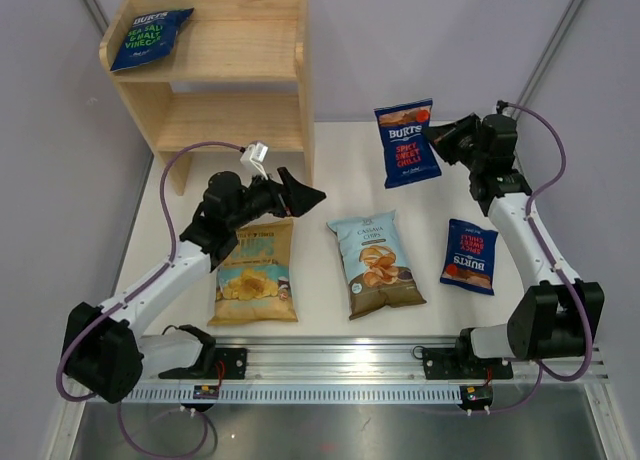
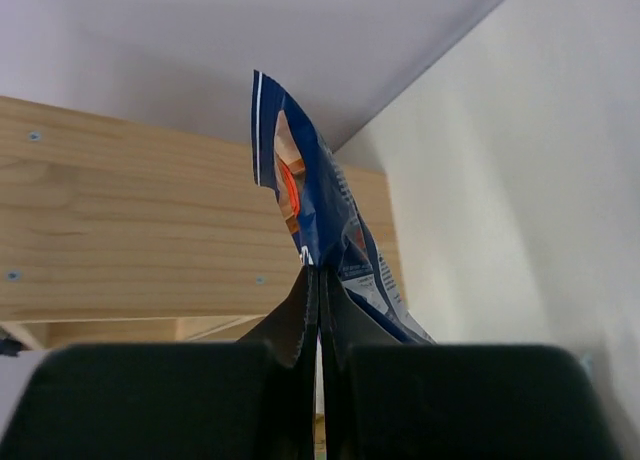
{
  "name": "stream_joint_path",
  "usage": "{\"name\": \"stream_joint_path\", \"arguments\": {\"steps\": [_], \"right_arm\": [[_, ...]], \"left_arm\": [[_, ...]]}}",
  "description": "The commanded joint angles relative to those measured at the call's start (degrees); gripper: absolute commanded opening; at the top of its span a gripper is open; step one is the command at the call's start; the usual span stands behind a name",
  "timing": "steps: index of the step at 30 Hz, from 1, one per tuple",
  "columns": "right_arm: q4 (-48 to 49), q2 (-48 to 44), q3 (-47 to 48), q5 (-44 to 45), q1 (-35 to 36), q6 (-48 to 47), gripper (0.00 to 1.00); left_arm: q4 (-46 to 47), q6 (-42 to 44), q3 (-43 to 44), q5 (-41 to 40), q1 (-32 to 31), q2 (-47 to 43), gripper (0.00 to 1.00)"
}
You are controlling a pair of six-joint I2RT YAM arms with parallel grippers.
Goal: Place and organize the chips bags onto the shelf
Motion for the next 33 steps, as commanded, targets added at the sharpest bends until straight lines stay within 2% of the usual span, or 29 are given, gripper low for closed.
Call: {"name": "stream_joint_path", "arguments": {"steps": [1, 9, 16, 20, 26, 27, 28, 29, 30, 32, 33], "right_arm": [[6.84, -2.21, 0.46, -3.83, 3.2, 6.53, 0.0], [13.08, -5.1, -1.83, -4.18, 12.07, 12.07, 0.0], [17.48, -5.99, -2.35, -6.03, 17.96, 15.67, 0.0], [20.73, -6.34, -3.06, -6.56, 21.92, 18.13, 0.0], [22.75, -5.99, -3.06, -6.38, 26.67, 19.1, 0.0], [23.1, -5.99, -3.14, -6.38, 26.85, 18.93, 0.0], [23.02, -6.16, -3.32, -6.12, 26.94, 18.93, 0.0], [23.11, -6.95, -4.19, -5.68, 26.85, 18.93, 0.0], [22.93, -7.39, -4.55, -4.63, 26.94, 18.58, 0.0], [21.71, -8.96, -5.34, -3.57, 26.94, 17.18, 0.0], [21.18, -9.41, -5.52, -2.61, 27.03, 16.65, 0.0]], "left_arm": [[16.08, -2.28, 0.86, 5.35, -0.35, 3.57, 0.99], [19.44, -2.37, 7.11, 7.56, -0.62, 13.77, 0.99], [30.95, -6.5, 5.53, 12.21, -0.62, 15.01, 0.99], [31.92, -6.76, 5.27, 12.04, -0.62, 14.92, 0.99], [39.56, -10.54, 3.25, 12.57, -0.62, 14.13, 0.98], [42.62, -11.85, 2.63, 12.57, -0.62, 13.52, 0.9], [43.52, -12.38, 1.67, 12.48, -0.62, 13.08, 0.64], [43.87, -12.56, 1.31, 12.05, -0.62, 12.64, 0.52], [43.53, -12.48, 1.14, 11.95, -0.62, 12.12, 0.43], [43.09, -12.22, 0.43, 11.86, -0.62, 10.62, 0.31], [42.65, -11.78, 0.34, 12.13, -0.62, 10.18, 0.3]]}}
